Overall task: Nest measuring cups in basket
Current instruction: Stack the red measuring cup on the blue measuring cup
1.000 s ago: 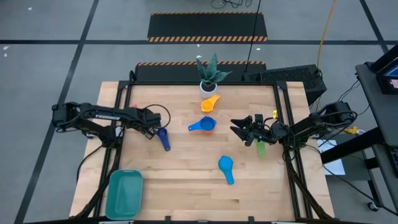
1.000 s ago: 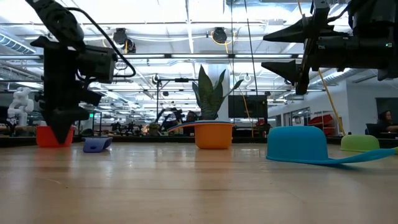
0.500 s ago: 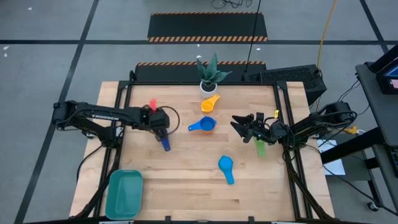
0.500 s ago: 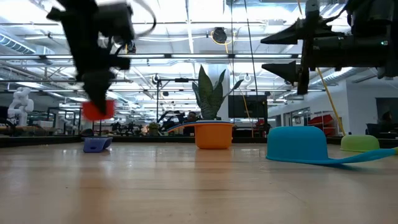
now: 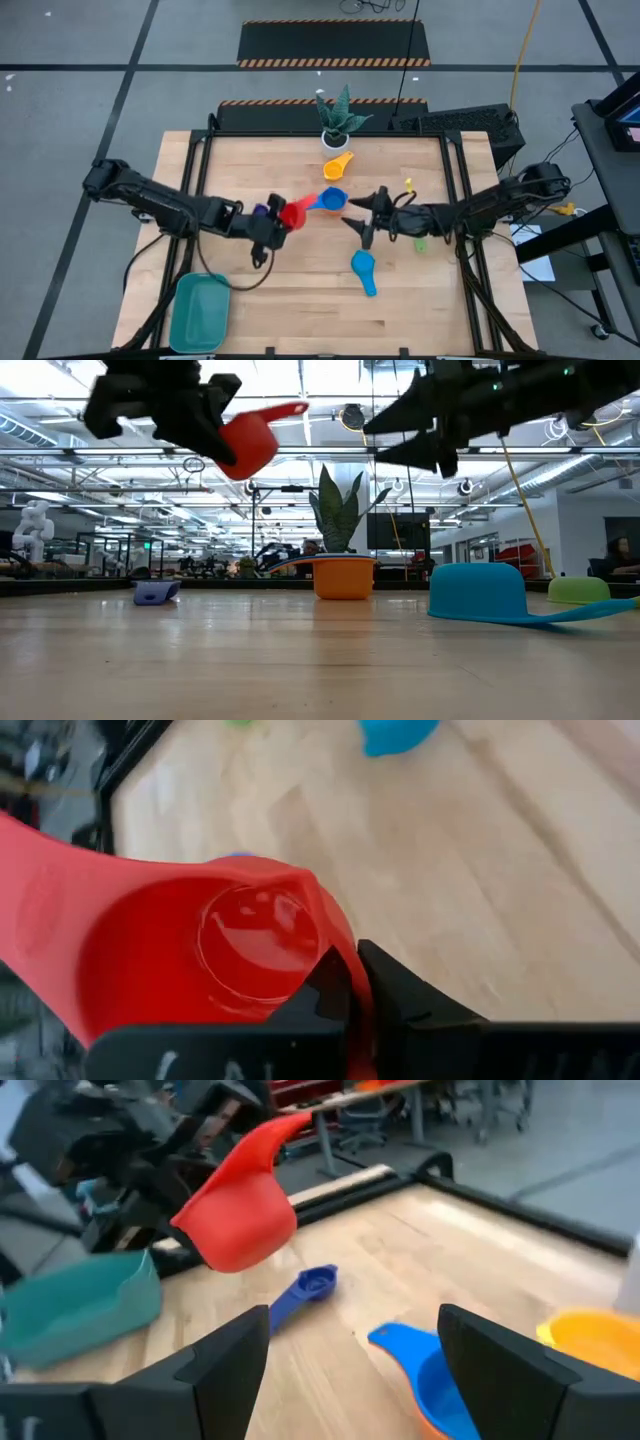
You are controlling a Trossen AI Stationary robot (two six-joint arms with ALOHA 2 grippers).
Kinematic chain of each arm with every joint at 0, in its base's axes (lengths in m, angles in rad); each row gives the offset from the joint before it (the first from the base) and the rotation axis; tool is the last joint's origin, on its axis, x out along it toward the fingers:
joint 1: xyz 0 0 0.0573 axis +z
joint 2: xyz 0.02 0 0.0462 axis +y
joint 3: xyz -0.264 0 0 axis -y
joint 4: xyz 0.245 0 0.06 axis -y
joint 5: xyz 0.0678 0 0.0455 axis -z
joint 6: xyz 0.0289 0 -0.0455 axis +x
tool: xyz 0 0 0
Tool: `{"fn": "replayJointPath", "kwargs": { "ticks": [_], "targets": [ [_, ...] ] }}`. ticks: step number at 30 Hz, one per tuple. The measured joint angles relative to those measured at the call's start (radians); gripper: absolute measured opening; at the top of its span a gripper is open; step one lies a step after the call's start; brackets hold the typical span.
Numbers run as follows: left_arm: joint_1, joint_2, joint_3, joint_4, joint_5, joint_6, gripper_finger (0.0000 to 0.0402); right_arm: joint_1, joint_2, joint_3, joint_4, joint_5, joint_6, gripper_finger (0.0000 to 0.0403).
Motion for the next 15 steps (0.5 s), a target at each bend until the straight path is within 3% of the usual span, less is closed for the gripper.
{"fn": "replayJointPath", "kwargs": {
  "ticks": [6,11,15],
  "targets": [
    [-0.034,0.0,-0.003,0.044,0.037,0.025,0.0016,0.059,0.0,0.005,0.095,0.002,-0.209,0.0283],
    [-0.034,0.001,-0.023,0.137,0.206,0.075,0.0007,0.103,0.0,0.005,0.169,0.005,-0.388,0.0283],
    [-0.034,0.001,-0.023,0.187,0.271,0.093,0.0011,0.14,0.0,0.005,0.231,0.005,-0.485,0.028]
  ]
}}
